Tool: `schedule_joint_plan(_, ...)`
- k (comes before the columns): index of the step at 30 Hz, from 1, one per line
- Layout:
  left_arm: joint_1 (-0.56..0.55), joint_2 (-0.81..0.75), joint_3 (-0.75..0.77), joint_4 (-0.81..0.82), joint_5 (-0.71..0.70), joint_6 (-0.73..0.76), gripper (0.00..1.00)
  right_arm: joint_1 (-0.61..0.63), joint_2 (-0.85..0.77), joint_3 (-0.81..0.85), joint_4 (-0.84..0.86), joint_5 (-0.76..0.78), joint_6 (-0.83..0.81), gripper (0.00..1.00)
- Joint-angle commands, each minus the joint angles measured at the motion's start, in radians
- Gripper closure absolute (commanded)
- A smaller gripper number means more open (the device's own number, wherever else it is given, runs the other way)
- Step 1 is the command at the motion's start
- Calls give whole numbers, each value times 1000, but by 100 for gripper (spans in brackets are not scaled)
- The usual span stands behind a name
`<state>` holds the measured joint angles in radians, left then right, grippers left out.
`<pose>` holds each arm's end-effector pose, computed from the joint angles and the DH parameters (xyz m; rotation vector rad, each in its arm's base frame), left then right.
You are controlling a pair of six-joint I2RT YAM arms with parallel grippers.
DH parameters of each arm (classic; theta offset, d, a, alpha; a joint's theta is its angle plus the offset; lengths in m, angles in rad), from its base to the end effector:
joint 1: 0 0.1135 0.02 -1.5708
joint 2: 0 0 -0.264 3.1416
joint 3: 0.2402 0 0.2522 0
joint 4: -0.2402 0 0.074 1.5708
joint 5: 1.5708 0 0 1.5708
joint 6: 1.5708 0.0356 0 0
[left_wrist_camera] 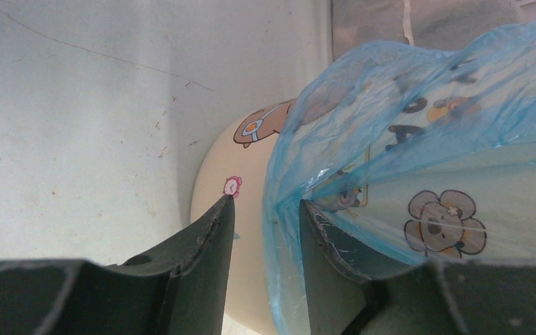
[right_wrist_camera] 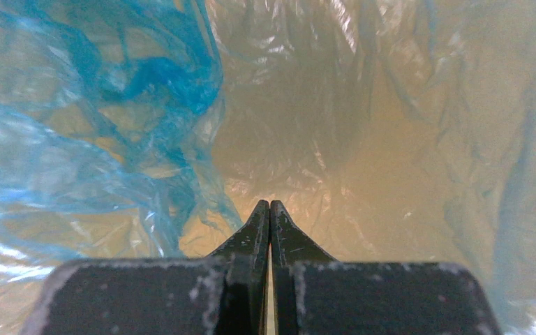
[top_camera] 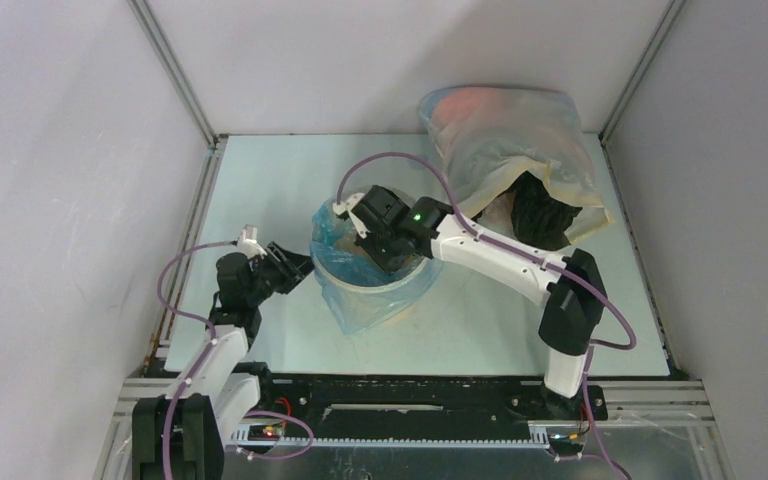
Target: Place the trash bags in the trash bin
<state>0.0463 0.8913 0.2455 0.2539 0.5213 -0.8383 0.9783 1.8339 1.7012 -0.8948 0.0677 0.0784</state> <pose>0.1834 -0.0093 0.1793 -0.5389 1.9795 -1.0180 0.2232 0.3272 0.3017 -1.1189 2.3736 0.2917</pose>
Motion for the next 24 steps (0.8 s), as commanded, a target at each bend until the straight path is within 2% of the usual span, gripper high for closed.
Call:
schedule_joint_plan(1,7,-13,35,39,37,-7,53,5,23,-50,36,15,8,100)
schedule_joint_plan(8,7,-42,40,36,66,-47,51,5,61,-124,108,-4,21,100)
schedule_joint_plan(18,8,-168,92,-140,-9,-41,30,5,181,-144,144,-32,36,100)
schedule_joint_plan(24,7,-234,95,-165,-30,-60,27,-1,227,-184,193,-45,47,100)
